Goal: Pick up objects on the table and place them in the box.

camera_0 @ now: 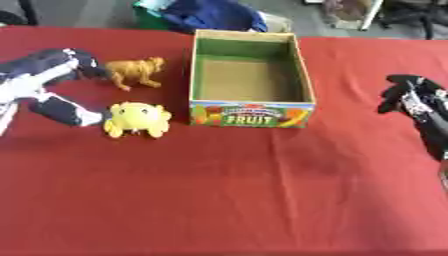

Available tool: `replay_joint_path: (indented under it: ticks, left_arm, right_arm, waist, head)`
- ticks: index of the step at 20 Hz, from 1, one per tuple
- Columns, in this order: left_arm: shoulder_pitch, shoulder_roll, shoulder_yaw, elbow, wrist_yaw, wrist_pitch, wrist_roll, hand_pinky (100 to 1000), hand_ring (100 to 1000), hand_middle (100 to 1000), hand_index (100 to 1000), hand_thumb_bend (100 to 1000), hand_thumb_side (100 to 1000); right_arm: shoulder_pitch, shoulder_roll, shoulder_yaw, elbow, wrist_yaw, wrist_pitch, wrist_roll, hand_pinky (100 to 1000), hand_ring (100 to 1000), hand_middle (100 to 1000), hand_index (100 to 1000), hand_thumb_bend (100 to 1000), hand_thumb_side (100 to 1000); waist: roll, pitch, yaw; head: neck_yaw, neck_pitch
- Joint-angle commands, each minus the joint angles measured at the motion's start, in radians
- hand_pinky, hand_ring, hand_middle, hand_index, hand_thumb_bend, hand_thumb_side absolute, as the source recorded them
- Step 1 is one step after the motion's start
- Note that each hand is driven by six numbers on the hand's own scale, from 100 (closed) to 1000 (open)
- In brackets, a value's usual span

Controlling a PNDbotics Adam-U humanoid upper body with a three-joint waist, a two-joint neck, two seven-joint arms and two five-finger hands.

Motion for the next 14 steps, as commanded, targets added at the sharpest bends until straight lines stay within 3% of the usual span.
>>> replay_joint_path:
  ticks: [1,6,14]
  left_arm:
    - [-0.024,0.014,-0.002,-0.003,0.0,-0.003,-0.002,734,754,711,802,542,299]
    - [-0.041,-0.004,-0.026,0.031,-0.022,-0.007,0.003,731,752,720,815,586,318]
    - [-0.084,-0.057,-0.061,0.131,-0.081,-0.023,0.032,725,732,716,819,575,284]
  right_arm:
    - [-0.01,-0.019,-0.005,-0.009,0.001,-0.004,0.004,567,524,547,769,100,562]
    - [-0.013,-0.021,-0.002,-0.008,0.001,-0.004,0.007,566,524,547,769,100,562]
    - [-0.01,-0.019,0.0,-0.006,0.001,-0.004,0.009,566,524,547,769,100,565]
  waist:
    - [0.003,-0.016,-0.002]
    - [0.003,-0.014,-0.003]
    - [0.003,-0.012,-0.01]
  head:
    - [-0.003,-0.006]
    - [0.0,-0.004]
    - [0.001,-0.004]
